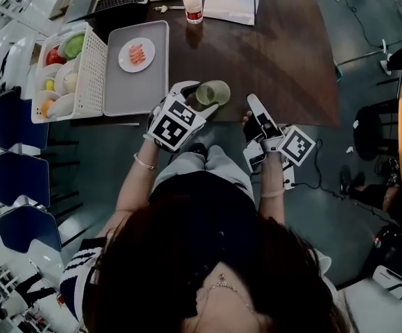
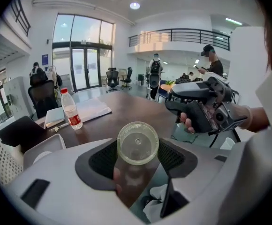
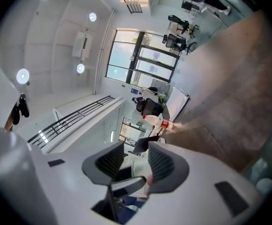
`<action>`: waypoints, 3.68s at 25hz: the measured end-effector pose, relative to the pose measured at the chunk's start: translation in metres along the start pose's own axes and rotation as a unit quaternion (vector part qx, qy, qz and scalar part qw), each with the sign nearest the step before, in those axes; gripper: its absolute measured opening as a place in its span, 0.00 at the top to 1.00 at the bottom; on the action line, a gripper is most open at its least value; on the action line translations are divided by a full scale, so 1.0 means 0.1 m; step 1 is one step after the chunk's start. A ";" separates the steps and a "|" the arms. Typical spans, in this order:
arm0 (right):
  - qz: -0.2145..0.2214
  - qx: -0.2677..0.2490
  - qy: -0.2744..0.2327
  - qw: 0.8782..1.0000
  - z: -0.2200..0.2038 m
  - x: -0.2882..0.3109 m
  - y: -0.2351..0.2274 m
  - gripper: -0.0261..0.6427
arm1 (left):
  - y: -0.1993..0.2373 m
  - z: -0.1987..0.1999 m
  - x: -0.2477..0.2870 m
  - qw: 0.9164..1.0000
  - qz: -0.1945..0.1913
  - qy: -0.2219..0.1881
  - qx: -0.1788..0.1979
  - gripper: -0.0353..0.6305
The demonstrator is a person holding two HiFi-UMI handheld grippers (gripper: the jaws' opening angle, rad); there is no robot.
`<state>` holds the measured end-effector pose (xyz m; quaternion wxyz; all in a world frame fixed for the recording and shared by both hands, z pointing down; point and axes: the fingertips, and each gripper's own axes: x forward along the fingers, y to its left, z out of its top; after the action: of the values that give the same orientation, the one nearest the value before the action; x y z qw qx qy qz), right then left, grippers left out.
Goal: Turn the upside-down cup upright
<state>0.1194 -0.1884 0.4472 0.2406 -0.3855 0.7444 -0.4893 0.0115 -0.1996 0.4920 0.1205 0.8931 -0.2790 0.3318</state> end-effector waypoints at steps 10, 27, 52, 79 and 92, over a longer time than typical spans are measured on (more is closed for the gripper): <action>-0.033 -0.046 -0.005 0.998 -0.03 -0.08 -0.01 0.87 | 0.07 -0.36 0.41 0.995 0.014 0.075 0.067 0.53; -0.082 -0.067 0.003 0.994 -0.19 -0.17 -0.12 0.90 | 0.00 -0.74 0.81 0.985 -0.022 0.143 0.093 0.53; -0.079 -0.054 0.007 0.995 -0.20 -0.19 -0.12 0.90 | 0.02 -0.66 0.99 0.993 -0.022 0.088 0.074 0.53; -0.064 -0.072 0.030 0.995 -0.30 -0.11 -0.07 0.90 | -0.01 -0.45 0.64 0.998 0.016 0.014 0.062 0.53; -0.107 -0.248 0.052 0.961 -0.36 0.12 0.04 0.92 | 0.01 -0.12 0.01 0.986 0.045 -0.125 -0.101 0.65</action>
<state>0.0841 -0.1780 0.4589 0.0446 -0.4850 0.8080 -0.3315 0.0049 -0.1957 0.5016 0.1590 0.8973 -0.3640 0.1928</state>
